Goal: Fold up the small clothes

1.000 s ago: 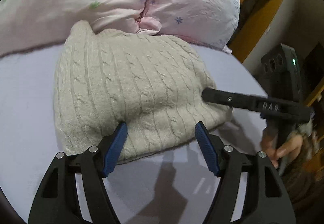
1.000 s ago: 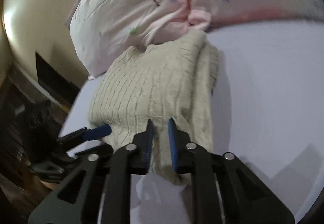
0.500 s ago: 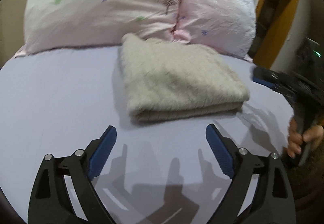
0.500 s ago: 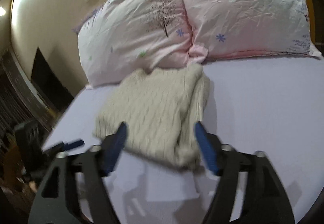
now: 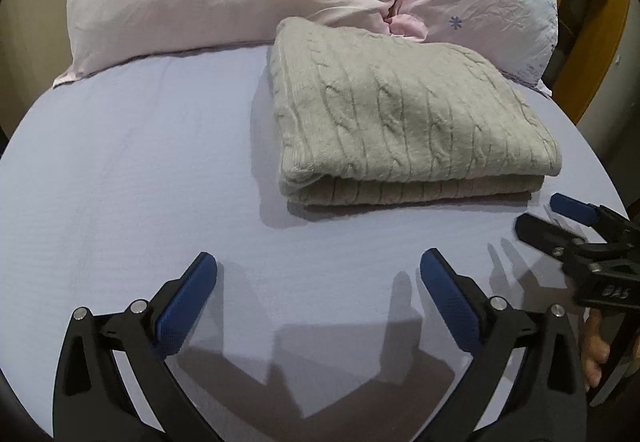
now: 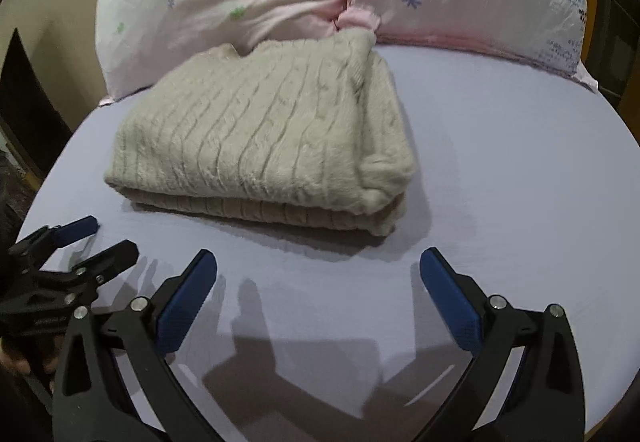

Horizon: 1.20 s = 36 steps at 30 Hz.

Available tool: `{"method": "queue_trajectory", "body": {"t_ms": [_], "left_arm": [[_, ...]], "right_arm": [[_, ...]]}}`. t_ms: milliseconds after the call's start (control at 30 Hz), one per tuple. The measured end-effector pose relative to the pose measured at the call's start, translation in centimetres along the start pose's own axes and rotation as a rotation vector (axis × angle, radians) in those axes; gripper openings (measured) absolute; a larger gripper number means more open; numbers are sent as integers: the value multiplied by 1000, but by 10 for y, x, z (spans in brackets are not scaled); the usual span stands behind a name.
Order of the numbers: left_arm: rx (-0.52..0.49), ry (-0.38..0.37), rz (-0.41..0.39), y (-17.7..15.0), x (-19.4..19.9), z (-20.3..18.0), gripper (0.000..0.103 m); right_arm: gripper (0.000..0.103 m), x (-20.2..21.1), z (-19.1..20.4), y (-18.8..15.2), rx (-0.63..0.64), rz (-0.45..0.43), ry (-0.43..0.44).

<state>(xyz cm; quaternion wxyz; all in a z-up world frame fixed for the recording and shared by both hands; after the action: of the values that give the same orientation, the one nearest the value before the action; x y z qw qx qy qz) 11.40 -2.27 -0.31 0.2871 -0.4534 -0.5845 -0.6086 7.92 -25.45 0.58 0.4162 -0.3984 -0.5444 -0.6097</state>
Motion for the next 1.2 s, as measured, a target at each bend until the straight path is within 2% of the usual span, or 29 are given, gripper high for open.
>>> {"method": "queue_trajectory", "body": {"t_ms": [167,300,433,1200], "left_arm": [[-29,58,24,0,-4,-5,102],[-49,99,41,1,-7,-8,102],[-44,97,41,1,-6,-5,102],[-46,98,42,2,-7,-6,102]], "right_arm": [[101,-4,11,-1,27,7,-24],[101,-8,17,-2,47,16,-82],[101,-11,21,-3,58,22,-127],[101,-11,20,-3,56,21,-127]]}}
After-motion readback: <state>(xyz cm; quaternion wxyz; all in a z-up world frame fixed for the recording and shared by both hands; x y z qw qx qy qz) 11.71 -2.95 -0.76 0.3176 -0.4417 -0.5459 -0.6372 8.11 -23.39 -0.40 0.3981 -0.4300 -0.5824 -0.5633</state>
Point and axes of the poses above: each gripper's, at about its wrist camera, not at the fingertips, and x roughly against the way its jaws point, z to its left, y to its top, the point moved 2 cm from there along -x, roughly the way its jaws point, and after that the axes turned 10 degrees about z, right-handed, at the moved point
